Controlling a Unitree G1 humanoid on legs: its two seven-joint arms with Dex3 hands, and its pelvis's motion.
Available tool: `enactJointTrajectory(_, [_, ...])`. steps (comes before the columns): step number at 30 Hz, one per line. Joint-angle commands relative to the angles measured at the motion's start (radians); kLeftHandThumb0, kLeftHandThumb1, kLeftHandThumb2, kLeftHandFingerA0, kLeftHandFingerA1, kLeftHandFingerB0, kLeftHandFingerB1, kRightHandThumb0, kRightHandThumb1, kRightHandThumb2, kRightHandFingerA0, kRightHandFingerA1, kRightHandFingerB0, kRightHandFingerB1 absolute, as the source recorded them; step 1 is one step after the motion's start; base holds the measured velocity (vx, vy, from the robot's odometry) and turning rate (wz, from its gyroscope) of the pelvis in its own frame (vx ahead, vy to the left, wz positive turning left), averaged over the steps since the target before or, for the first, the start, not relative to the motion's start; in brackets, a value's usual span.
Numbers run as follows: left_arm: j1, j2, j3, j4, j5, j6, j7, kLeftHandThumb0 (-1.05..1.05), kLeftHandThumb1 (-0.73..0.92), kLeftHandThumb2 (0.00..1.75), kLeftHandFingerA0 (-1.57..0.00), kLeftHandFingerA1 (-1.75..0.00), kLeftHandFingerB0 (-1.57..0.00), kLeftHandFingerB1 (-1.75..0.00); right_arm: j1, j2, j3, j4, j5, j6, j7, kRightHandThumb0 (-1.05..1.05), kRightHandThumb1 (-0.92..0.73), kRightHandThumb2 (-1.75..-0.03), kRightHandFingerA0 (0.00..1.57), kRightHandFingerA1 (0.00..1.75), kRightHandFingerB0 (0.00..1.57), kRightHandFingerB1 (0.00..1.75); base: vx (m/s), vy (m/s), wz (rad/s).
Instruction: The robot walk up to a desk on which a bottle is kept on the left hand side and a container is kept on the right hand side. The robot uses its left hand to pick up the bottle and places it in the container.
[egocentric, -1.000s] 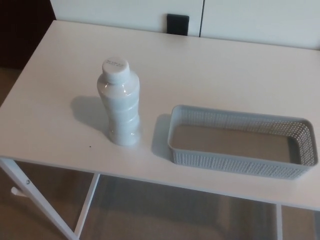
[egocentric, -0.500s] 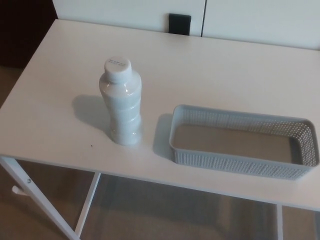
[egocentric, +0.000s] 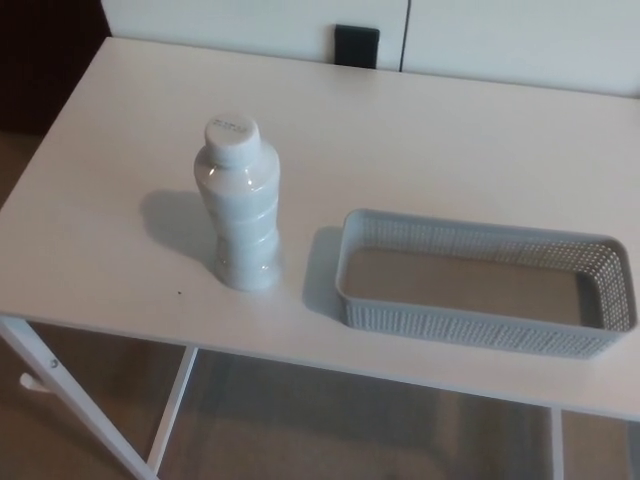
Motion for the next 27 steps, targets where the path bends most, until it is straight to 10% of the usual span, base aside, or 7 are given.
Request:
enactJointTrajectory(1, [-0.037, -0.083, -0.178, -0.059, 0.1, 0.142, 0.072, -0.61, 0.34, 0.67, 0.0, -0.07, 0.0, -0.09, 0.0, -0.001, 0.003, -0.022, 0.002, 0.021, -0.01, -0.57, -0.33, -0.72, 0.24, 0.51, 0.19, 0.5, 0.0, 0.0, 0.0])
enactJointTrajectory(8, [-0.017, -0.149, -0.274, -0.066, 0.152, 0.132, 0.095, -0.66, 0.41, 0.74, 0.0, -0.03, 0.0, -0.04, -0.006, -0.002, -0.012, -0.032, 0.021, 0.047, 0.005, -0.56, -0.41, -0.54, 0.3, 0.41, 0.24, 0.41, 0.0, 0.0, 0.0])
enactJointTrajectory(27, [-0.005, -0.268, -0.316, -0.095, 0.156, 0.207, 0.132, -0.69, 0.42, 0.74, 0.0, -0.04, 0.0, -0.01, 0.003, 0.003, 0.006, -0.068, 0.004, 0.048, -0.012, -0.58, -0.34, -0.72, 0.27, 0.49, 0.21, 0.48, 0.0, 0.0, 0.0])
